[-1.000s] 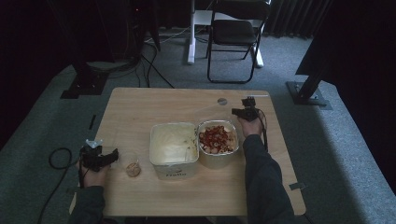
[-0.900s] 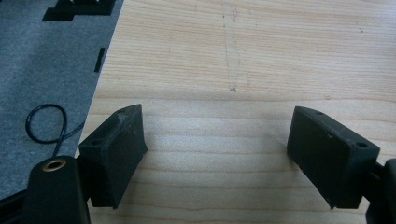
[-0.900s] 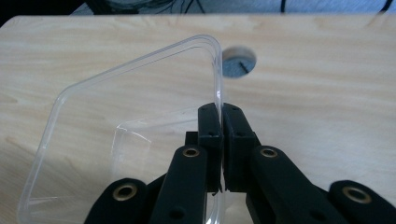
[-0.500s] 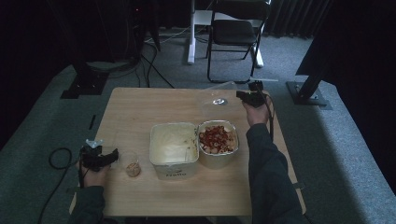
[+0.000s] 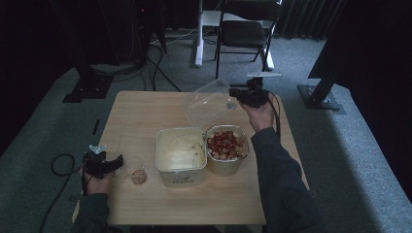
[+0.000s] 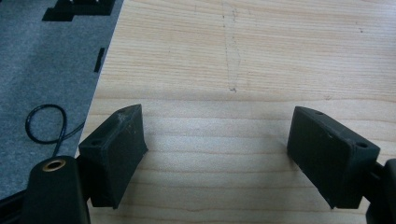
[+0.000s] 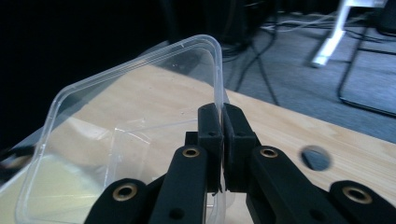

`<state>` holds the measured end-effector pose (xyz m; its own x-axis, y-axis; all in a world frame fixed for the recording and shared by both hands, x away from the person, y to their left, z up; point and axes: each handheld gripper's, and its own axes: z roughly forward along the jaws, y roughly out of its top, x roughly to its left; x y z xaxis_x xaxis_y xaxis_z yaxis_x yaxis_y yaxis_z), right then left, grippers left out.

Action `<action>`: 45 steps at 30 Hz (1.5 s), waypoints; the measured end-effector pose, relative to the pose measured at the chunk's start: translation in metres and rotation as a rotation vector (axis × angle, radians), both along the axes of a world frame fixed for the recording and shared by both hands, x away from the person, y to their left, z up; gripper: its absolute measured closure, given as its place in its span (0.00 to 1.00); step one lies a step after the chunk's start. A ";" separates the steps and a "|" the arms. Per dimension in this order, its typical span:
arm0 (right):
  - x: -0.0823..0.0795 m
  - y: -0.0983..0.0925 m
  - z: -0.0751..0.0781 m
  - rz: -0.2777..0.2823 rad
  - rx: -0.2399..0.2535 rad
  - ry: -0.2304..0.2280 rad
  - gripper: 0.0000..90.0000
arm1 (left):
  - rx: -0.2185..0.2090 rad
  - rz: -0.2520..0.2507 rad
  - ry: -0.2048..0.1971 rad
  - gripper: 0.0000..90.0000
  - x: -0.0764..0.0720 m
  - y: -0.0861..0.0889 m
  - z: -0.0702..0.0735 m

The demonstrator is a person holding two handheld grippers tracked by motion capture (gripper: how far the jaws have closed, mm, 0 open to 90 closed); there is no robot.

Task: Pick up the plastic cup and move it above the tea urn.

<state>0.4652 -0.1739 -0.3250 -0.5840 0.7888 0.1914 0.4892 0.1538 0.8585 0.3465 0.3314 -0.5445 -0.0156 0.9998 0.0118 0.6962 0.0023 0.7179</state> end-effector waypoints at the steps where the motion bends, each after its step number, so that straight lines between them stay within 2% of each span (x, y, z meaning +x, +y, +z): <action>1: -0.003 0.004 0.002 0.022 0.003 0.002 0.98 | 0.000 0.000 0.000 0.22 0.000 0.000 0.000; 5: -0.018 0.017 0.009 0.093 0.009 -0.001 0.98 | 0.000 0.000 0.000 0.22 0.000 0.000 0.000; 10: -0.037 0.032 0.016 0.169 -0.017 -0.032 0.97 | 0.000 0.000 0.002 0.22 0.000 0.000 0.000; 11: -0.039 0.034 0.018 0.186 -0.012 -0.033 0.95 | 0.000 0.000 0.002 0.22 0.000 0.000 0.000; 13: -0.042 0.037 0.020 0.223 0.013 -0.041 0.76 | 0.000 0.000 0.002 0.22 0.000 0.000 0.000; 15: -0.045 0.037 0.022 0.235 0.017 -0.064 0.74 | 0.000 0.000 0.002 0.22 0.000 0.000 0.000; 18: -0.046 0.032 0.022 0.219 0.024 -0.083 0.72 | 0.000 0.000 0.002 0.22 0.000 0.000 0.000; 23: -0.043 0.024 0.012 0.187 0.002 -0.077 0.68 | 0.000 0.000 0.002 0.22 0.000 0.000 0.000; 25: -0.041 0.018 0.001 0.168 -0.001 -0.056 0.66 | 0.000 0.000 0.001 0.22 0.000 0.000 0.000; 31: -0.035 0.005 -0.016 0.129 -0.021 -0.030 0.62 | 0.000 -0.001 0.000 0.22 0.000 0.000 0.000; 36: -0.032 -0.004 -0.027 0.100 -0.019 -0.007 0.60 | 0.000 -0.007 0.001 0.22 -0.001 0.000 0.000; 45: -0.032 -0.016 -0.036 0.080 -0.025 0.005 0.59 | -0.008 0.007 0.013 0.24 -0.003 0.002 0.002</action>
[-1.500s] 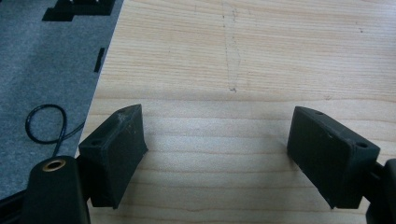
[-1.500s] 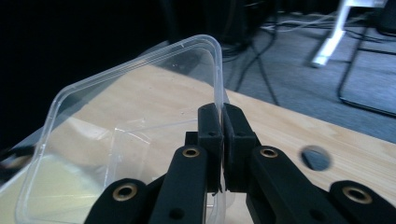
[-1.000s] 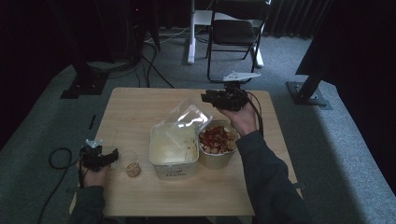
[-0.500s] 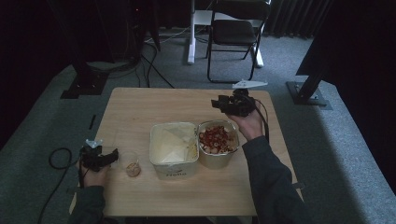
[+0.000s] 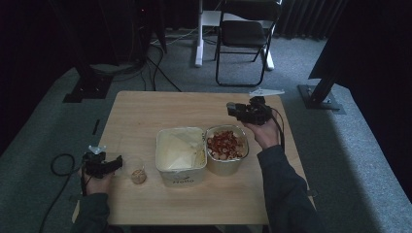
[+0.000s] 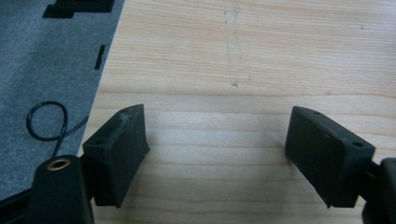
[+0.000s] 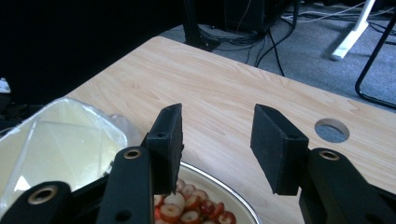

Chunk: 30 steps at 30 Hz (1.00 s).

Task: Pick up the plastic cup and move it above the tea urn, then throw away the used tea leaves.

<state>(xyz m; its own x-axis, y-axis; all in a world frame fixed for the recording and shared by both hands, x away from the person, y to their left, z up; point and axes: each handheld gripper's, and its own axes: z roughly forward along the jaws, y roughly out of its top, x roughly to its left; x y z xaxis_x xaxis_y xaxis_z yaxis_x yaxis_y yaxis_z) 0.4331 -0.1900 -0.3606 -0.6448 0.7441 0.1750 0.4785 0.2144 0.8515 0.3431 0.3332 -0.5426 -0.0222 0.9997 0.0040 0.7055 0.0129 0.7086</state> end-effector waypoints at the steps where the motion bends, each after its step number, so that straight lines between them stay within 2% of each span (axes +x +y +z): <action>1: 0.000 -0.001 -0.001 -0.002 -0.003 0.000 0.59 | -0.008 0.001 0.001 0.24 0.000 0.001 0.000; 8: -0.002 -0.008 -0.011 -0.016 -0.005 0.013 0.59 | -0.035 0.011 0.002 0.25 -0.005 0.004 0.003; 14: -0.005 -0.018 -0.018 -0.034 -0.018 0.018 0.58 | -0.067 -0.012 -0.054 0.25 -0.024 0.003 0.016; 18: -0.007 -0.024 -0.022 -0.040 -0.022 0.021 0.58 | -0.088 -0.068 -0.060 0.25 -0.041 0.002 0.021; 21: -0.007 -0.029 -0.024 -0.045 -0.023 0.025 0.57 | -0.065 -0.106 -0.065 0.22 -0.054 0.000 0.023; 25: -0.007 -0.034 -0.025 -0.055 -0.022 0.030 0.57 | -0.084 -0.161 -0.074 0.19 -0.071 -0.002 0.024; 30: -0.008 -0.037 -0.026 -0.061 -0.021 0.029 0.56 | -0.064 -0.242 -0.069 0.18 -0.089 -0.011 0.026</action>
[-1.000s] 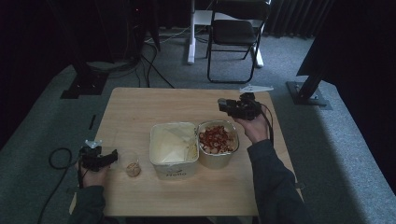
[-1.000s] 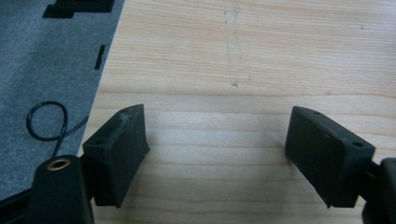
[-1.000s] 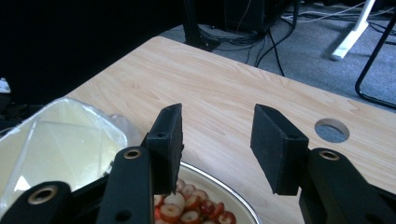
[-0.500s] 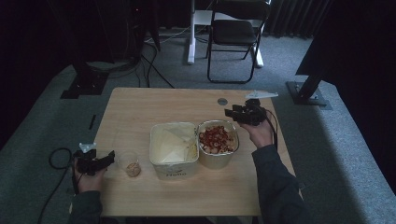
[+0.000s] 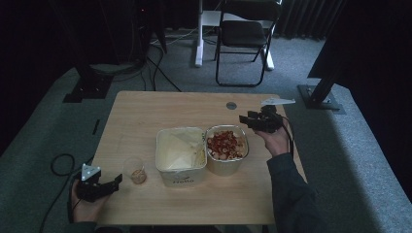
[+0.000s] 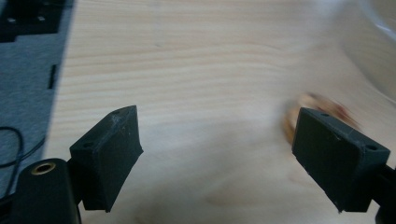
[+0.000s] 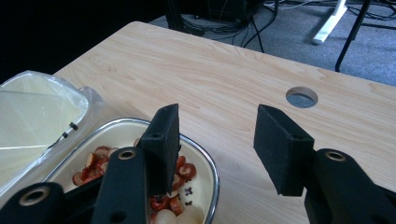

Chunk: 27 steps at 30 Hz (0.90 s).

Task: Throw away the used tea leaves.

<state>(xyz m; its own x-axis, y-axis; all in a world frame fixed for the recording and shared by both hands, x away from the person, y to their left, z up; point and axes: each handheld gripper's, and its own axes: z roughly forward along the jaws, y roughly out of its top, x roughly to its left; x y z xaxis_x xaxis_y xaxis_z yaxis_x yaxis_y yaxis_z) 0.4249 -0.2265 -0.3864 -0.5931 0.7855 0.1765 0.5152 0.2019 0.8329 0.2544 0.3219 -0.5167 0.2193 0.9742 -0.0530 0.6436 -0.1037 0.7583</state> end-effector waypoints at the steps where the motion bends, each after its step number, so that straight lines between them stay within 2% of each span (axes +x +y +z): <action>1: 0.000 0.000 0.000 -0.002 0.002 0.001 0.56 | 0.007 -0.017 0.005 0.18 -0.002 -0.002 -0.001; 4: 0.000 -0.001 -0.002 -0.007 0.001 0.003 0.55 | 0.042 -0.065 0.019 0.18 -0.009 -0.009 -0.002; 5: 0.000 -0.001 -0.002 -0.007 0.001 0.003 0.55 | 0.042 -0.065 0.019 0.18 -0.009 -0.009 -0.002; 6: 0.000 -0.002 -0.002 -0.008 0.002 0.001 0.55 | 0.044 -0.099 0.002 0.18 -0.012 -0.013 -0.001; 9: 0.000 -0.005 -0.003 -0.014 0.009 0.004 0.55 | 0.015 -0.178 -0.047 0.18 -0.012 -0.020 0.003; 13: -0.001 -0.005 -0.005 -0.018 0.010 0.008 0.55 | -0.014 -0.257 -0.083 0.18 -0.005 -0.031 0.006; 18: -0.003 -0.006 -0.003 -0.016 0.014 0.001 0.55 | -0.017 -0.299 -0.097 0.19 0.012 -0.044 0.005; 20: -0.003 -0.007 -0.002 -0.015 0.014 0.000 0.55 | -0.029 -0.313 -0.116 0.25 0.017 -0.047 0.006; 24: -0.004 -0.008 -0.003 -0.016 0.014 0.000 0.55 | -0.058 -0.321 -0.140 0.27 0.021 -0.048 0.009; 27: -0.005 -0.009 -0.005 -0.017 0.018 0.003 0.55 | -0.040 -0.314 -0.143 0.32 0.022 -0.051 0.009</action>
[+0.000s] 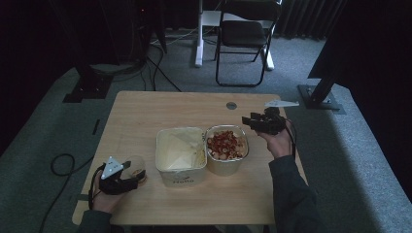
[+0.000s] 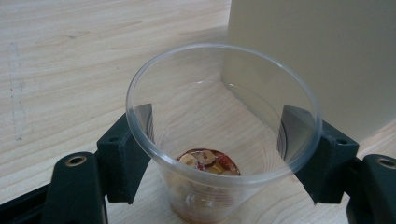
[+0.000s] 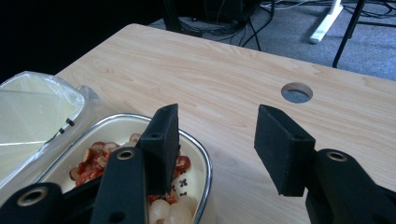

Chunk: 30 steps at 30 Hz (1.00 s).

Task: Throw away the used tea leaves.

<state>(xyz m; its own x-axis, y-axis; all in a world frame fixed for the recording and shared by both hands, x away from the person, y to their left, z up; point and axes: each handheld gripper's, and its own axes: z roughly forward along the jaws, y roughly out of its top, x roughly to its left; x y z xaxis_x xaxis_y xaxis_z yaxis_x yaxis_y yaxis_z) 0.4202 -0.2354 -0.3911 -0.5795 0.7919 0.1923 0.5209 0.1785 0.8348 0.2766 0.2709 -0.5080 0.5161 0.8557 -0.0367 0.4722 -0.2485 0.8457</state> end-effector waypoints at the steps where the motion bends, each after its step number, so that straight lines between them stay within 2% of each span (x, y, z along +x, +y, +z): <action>1: 0.000 0.000 0.000 0.002 -0.003 -0.002 0.55 | -0.002 0.002 -0.004 0.32 0.000 -0.001 0.000; 5: -0.002 0.001 0.000 0.011 -0.004 -0.001 0.55 | -0.020 -0.001 -0.020 0.33 0.002 0.000 0.006; 9: -0.002 0.004 0.000 0.027 -0.014 -0.005 0.55 | -0.042 0.006 -0.051 0.34 0.012 0.001 0.022; 10: -0.001 0.004 0.000 0.031 -0.014 -0.007 0.55 | -0.030 0.012 -0.068 0.34 0.021 0.001 0.035; 13: 0.000 0.006 -0.002 0.034 -0.022 -0.003 0.55 | -0.033 0.011 -0.097 0.34 0.038 0.004 0.058; 14: 0.001 0.006 -0.003 0.035 -0.022 -0.002 0.55 | -0.033 0.011 -0.097 0.34 0.038 0.004 0.058; 15: 0.001 0.007 -0.003 0.034 -0.020 0.001 0.55 | -0.034 0.012 -0.107 0.34 0.043 0.004 0.066; 16: 0.002 0.007 -0.004 0.037 -0.020 0.001 0.55 | -0.047 0.005 -0.125 0.34 0.054 0.004 0.082; 17: 0.002 0.008 -0.004 0.039 -0.016 0.001 0.55 | -0.055 0.001 -0.134 0.34 0.059 0.004 0.090; 18: 0.002 0.008 -0.004 0.043 -0.013 -0.001 0.55 | -0.055 0.001 -0.134 0.34 0.059 0.004 0.090; 19: 0.002 0.008 -0.004 0.043 -0.013 -0.001 0.55 | -0.060 -0.003 -0.141 0.34 0.065 0.003 0.097; 20: 0.002 0.010 -0.004 0.050 -0.011 0.001 0.55 | -0.058 -0.008 -0.157 0.34 0.077 -0.001 0.111; 21: 0.002 0.011 -0.004 0.055 -0.011 -0.001 0.55 | -0.062 -0.020 -0.156 0.34 0.083 -0.003 0.117; 22: 0.002 0.011 -0.004 0.055 -0.011 -0.001 0.55 | -0.062 -0.020 -0.156 0.34 0.083 -0.003 0.117; 24: 0.002 0.013 -0.002 0.065 -0.011 -0.010 0.55 | -0.050 -0.034 -0.165 0.34 0.096 -0.010 0.131; 25: 0.002 0.013 -0.001 0.066 -0.011 -0.012 0.55 | -0.044 -0.055 -0.175 0.34 0.109 -0.018 0.144; 26: 0.002 0.013 -0.001 0.066 -0.011 -0.012 0.55 | -0.044 -0.055 -0.175 0.34 0.109 -0.018 0.144; 27: 0.002 0.015 0.001 0.069 -0.011 -0.018 0.54 | -0.032 -0.076 -0.182 0.34 0.119 -0.030 0.155; 28: 0.002 0.015 0.001 0.069 -0.011 -0.018 0.54 | -0.032 -0.076 -0.182 0.34 0.119 -0.030 0.155; 30: 0.003 0.018 0.005 0.068 -0.013 -0.034 0.52 | -0.027 -0.099 -0.194 0.34 0.128 -0.042 0.165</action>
